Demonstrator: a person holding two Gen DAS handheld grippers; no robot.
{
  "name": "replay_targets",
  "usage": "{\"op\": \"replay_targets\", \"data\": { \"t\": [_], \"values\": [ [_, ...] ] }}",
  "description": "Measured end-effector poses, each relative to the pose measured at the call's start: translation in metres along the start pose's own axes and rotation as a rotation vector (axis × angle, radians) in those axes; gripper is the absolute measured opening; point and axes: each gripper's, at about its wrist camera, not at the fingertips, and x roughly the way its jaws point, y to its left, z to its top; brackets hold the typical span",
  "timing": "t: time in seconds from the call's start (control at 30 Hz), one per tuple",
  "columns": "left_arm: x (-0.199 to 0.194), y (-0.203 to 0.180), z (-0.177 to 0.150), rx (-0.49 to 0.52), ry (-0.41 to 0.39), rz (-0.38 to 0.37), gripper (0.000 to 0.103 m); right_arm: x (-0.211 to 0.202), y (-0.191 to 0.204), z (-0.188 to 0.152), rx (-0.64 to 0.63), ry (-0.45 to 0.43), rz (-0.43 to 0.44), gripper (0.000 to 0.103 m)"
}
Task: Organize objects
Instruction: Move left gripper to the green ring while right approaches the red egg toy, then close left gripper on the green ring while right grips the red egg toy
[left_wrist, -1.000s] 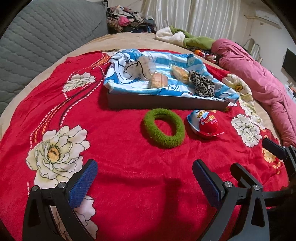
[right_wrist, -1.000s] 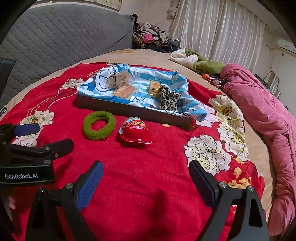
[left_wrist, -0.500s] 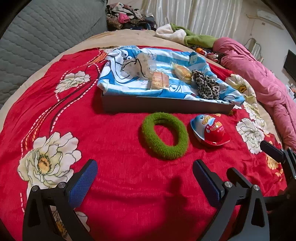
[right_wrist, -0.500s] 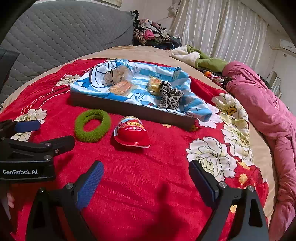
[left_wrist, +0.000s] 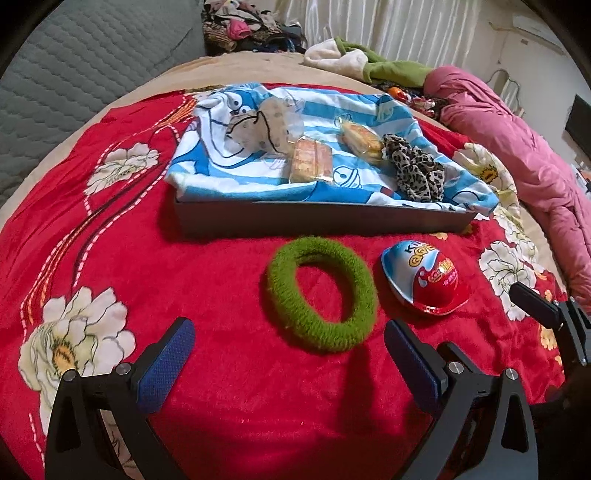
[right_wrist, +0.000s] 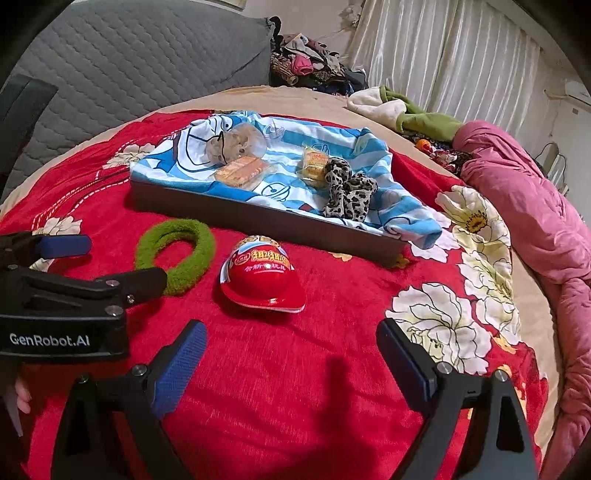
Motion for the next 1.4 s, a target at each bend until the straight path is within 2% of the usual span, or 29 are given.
{"op": "replay_targets", "data": {
  "t": [0.57, 0.93, 1.23, 1.4],
  "values": [
    [0.024, -0.004, 0.013, 0.002, 0.025, -0.015, 0.098, 0.026, -0.004, 0.01, 0.028, 0.022, 0.076, 0.075],
    [0.034, -0.004, 0.016, 0.006, 0.037, -0.016, 0.097, 0.037, -0.002, 0.014, 0.018, 0.034, 0.093, 0.074],
    [0.037, -0.007, 0.019, 0.015, 0.044, -0.024, 0.09, 0.043, -0.002, 0.015, 0.022, 0.05, 0.111, 0.067],
    [0.039, -0.008, 0.021, 0.015, 0.049, -0.036, 0.08, 0.046, -0.003, 0.016, 0.024, 0.052, 0.132, 0.061]
  ]
}}
